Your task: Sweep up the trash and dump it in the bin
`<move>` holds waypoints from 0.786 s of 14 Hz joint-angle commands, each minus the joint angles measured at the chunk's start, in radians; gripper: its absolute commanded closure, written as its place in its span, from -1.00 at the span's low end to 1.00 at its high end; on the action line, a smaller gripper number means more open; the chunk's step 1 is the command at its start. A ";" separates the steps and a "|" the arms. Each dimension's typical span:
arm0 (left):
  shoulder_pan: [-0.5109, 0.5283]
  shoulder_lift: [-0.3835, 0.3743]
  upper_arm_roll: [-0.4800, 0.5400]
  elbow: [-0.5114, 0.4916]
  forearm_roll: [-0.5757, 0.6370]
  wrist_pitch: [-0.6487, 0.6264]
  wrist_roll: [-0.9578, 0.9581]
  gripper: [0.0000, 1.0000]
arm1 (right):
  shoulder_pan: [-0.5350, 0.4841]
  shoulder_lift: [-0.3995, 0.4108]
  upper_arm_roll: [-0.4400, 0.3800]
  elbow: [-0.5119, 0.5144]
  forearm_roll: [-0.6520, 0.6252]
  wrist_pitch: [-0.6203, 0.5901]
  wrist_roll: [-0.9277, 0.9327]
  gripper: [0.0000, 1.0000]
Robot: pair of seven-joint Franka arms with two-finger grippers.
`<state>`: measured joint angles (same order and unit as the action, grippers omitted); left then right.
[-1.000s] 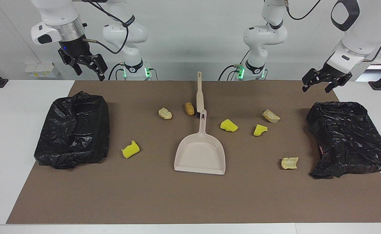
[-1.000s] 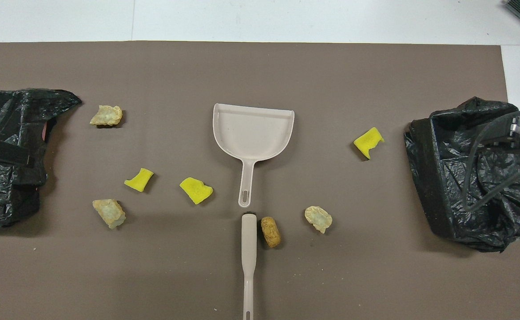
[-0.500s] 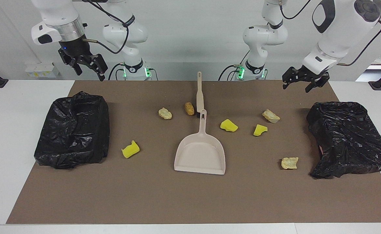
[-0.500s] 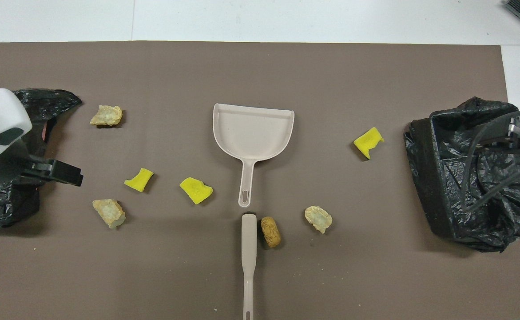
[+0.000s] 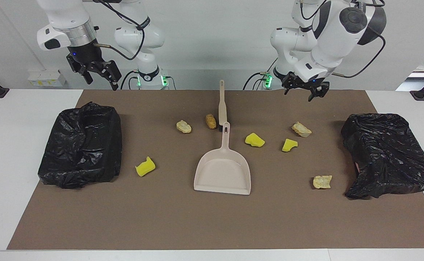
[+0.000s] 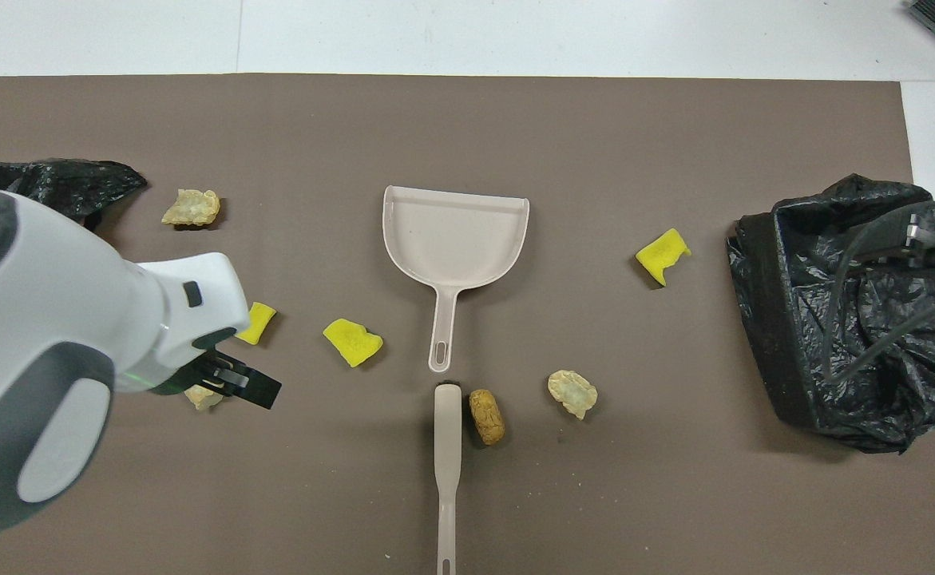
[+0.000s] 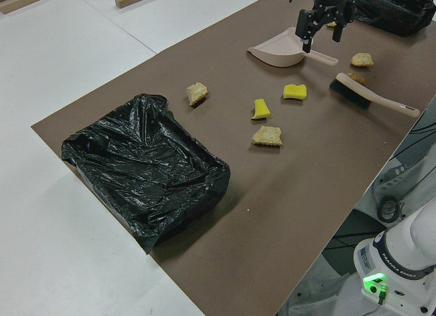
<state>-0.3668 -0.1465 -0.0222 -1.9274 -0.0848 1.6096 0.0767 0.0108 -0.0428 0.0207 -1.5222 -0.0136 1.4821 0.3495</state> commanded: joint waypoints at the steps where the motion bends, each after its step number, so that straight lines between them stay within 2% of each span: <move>1: -0.102 -0.077 0.018 -0.133 -0.010 0.096 -0.073 -1.00 | 0.000 -0.015 0.004 -0.042 0.023 0.012 -0.023 -1.00; 4: -0.222 -0.073 0.019 -0.192 -0.010 0.168 -0.171 -1.00 | 0.006 -0.011 0.008 -0.070 0.021 0.098 -0.018 -1.00; 7: -0.316 -0.079 0.018 -0.240 -0.012 0.234 -0.337 -1.00 | 0.041 0.033 0.008 -0.066 0.015 0.161 -0.014 -1.00; 9: -0.381 -0.062 0.019 -0.278 -0.012 0.323 -0.382 -1.00 | 0.063 0.064 0.010 -0.062 0.015 0.207 -0.007 -1.00; 11: -0.457 -0.010 0.019 -0.311 -0.012 0.407 -0.472 -1.00 | 0.096 0.102 0.010 -0.062 0.006 0.228 -0.004 -1.00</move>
<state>-0.7484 -0.1758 -0.0228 -2.1820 -0.0865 1.9322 -0.3239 0.0842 0.0292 0.0301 -1.5810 -0.0116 1.6771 0.3490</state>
